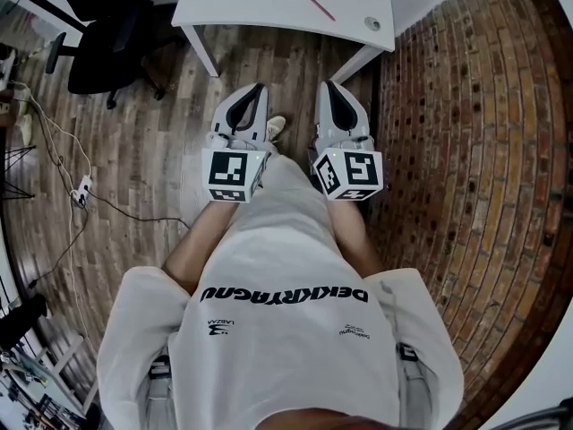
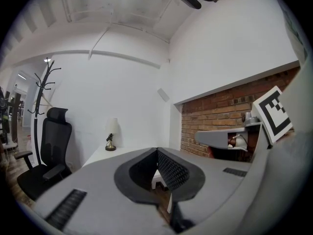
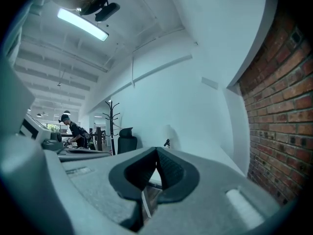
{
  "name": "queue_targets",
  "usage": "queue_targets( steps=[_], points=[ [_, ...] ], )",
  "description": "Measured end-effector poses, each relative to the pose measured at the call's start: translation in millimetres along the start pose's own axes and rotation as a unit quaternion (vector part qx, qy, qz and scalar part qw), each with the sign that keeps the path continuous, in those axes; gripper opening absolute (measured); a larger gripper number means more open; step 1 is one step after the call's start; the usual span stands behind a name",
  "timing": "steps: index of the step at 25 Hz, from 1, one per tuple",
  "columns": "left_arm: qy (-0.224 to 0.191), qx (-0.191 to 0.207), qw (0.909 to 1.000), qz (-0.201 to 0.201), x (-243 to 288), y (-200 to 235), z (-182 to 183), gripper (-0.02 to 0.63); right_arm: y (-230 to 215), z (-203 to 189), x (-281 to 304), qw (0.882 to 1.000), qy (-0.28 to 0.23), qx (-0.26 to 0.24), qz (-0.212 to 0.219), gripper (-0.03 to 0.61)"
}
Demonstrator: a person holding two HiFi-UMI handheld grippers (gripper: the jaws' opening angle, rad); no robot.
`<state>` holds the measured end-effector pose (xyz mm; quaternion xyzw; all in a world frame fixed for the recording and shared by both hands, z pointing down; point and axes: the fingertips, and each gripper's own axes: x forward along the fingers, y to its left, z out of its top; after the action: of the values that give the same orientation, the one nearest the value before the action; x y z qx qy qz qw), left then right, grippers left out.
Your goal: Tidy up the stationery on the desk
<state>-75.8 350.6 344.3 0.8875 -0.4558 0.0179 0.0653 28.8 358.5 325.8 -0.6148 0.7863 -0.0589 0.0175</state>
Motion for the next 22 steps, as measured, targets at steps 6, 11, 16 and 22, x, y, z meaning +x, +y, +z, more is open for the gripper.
queue_targets(
  steps=[6, 11, 16, 22],
  points=[
    [0.004, 0.009, 0.9999, -0.007, 59, 41, 8, -0.003, -20, -5, 69, 1.000, 0.002, 0.015, -0.009, 0.000],
    [0.009, 0.014, 0.9998, -0.006, 117, 79, 17, -0.003, -43, -5, 137, 1.000, 0.007, 0.027, -0.014, 0.000],
    [0.029, 0.014, 0.9994, -0.014, 187, 115, 22, -0.003, -64, -5, 213, 0.999, 0.024, 0.048, -0.011, 0.000],
    [0.046, 0.023, 0.9983, -0.028, 276, 150, 28, -0.003, -104, -16, 295, 0.996, 0.054, 0.070, -0.029, 0.000]
  ],
)
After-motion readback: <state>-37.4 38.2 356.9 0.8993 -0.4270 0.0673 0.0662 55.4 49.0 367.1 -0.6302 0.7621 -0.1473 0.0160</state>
